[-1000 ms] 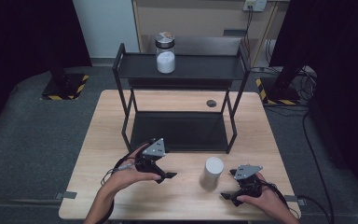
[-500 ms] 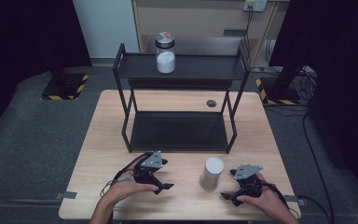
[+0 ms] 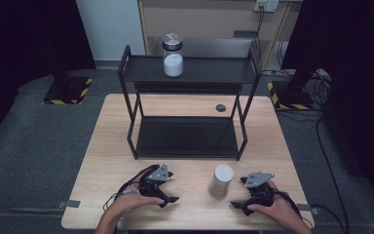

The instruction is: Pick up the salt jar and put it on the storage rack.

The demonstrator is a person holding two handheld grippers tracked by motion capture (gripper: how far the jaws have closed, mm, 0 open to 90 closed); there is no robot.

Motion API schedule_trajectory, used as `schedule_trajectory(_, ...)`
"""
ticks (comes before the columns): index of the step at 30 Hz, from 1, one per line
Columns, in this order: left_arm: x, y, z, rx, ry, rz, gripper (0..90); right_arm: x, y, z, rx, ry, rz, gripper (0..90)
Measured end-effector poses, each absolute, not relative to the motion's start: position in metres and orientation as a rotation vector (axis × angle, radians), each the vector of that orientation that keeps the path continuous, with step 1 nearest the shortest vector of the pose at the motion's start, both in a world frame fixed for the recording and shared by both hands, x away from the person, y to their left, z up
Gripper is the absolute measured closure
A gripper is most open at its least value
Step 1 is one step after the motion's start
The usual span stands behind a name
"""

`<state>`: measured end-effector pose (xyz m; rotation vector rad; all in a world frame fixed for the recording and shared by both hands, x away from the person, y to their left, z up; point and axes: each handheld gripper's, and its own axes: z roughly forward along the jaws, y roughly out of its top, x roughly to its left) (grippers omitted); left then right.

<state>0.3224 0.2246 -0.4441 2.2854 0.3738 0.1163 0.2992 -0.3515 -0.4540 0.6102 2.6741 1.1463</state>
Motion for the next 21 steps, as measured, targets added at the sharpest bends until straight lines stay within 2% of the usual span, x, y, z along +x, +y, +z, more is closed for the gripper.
schedule_trajectory(21, 0.3197, 0.2225, -0.4511, 2.32, 0.367, 0.149, 2.7, 0.297, -0.3509, -0.4538, 0.623, 2.668, 1.141, 1.6)
